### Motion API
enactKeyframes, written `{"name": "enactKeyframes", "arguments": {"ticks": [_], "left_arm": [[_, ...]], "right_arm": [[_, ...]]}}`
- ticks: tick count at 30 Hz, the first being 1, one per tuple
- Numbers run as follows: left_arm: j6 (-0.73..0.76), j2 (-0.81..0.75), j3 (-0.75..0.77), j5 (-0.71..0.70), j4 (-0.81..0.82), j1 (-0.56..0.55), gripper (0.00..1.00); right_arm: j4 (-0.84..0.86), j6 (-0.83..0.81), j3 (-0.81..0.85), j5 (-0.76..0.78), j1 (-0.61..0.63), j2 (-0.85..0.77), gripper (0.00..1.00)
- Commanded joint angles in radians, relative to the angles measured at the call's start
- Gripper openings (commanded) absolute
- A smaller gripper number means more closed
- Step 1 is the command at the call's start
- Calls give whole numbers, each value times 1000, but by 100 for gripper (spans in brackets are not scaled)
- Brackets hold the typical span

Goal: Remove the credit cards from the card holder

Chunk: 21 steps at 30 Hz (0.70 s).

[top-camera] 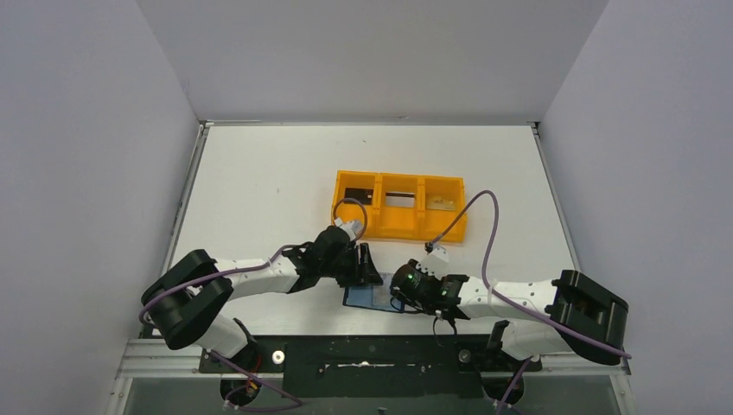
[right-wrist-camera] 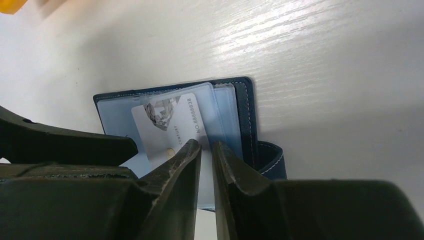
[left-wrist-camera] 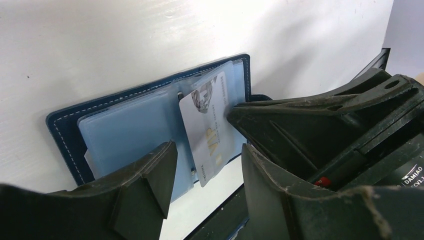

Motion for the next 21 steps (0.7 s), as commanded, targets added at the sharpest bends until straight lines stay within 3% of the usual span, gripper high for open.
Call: {"name": "enactKeyframes", "arguments": {"ticks": [1,11,21], "left_arm": [[-17,-4,-1,-7,68,-10,49],[-75,28,-68,16,179,-15,31],[-98,16,-111,3,226,-17,4]], "right_arm": [[-78,-2,-52,-22,-10,37,18],[-73,-3,-51,-23,-10,39,18],[-73,-3,-51,-23,-12,37,18]]}}
